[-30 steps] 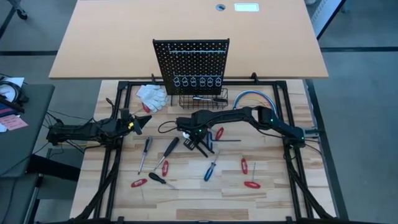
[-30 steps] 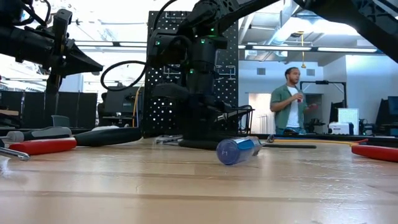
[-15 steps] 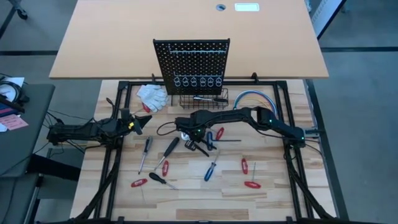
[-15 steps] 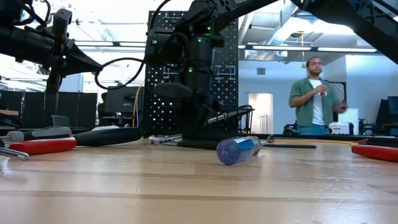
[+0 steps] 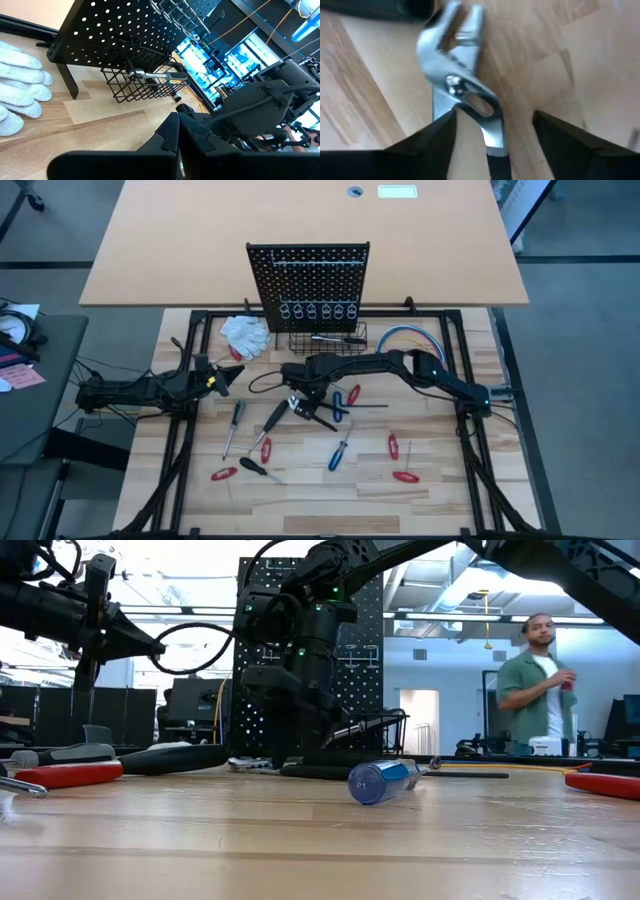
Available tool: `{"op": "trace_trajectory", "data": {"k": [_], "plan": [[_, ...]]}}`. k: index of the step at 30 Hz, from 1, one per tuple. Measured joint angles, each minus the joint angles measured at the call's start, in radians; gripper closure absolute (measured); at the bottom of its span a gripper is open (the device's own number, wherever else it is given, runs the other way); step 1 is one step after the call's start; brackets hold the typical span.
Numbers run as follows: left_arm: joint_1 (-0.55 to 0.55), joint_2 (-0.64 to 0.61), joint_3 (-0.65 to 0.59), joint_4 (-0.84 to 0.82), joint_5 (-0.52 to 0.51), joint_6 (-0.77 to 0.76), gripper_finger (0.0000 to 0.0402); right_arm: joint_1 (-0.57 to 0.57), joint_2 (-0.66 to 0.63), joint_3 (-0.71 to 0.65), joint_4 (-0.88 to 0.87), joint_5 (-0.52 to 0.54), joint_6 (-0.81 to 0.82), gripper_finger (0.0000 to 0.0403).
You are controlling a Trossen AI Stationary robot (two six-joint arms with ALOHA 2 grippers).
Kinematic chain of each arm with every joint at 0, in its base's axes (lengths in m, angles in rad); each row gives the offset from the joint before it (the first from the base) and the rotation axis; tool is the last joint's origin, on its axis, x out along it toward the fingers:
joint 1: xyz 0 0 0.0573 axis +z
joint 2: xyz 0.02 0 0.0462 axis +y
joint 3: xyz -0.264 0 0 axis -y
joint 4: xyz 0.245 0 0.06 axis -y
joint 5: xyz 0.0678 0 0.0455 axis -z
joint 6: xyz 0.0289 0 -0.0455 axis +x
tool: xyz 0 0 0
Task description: Hang tools onto peg board
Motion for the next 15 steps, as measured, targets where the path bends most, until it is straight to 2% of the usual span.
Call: {"op": "trace_trajectory", "data": {"k": [4, 7, 15], "plan": [[0.0, 0.0, 0.0, -0.001, 0.0, 0.0, 0.0402, 0.045, 0.0, 0.001, -0.006, 0.044, 0.054, 0.0094], [0.0, 0.0, 0.0, -0.001, 0.0, 0.0, 0.0402, 0.081, -0.001, 0.001, -0.01, 0.104, 0.093, 0.0093], [0.0, 0.0, 0.0, -0.002, 0.0, 0.0, 0.0402, 0.098, -0.002, 0.046, -0.067, 0.091, 0.141, 0.0101]]}}
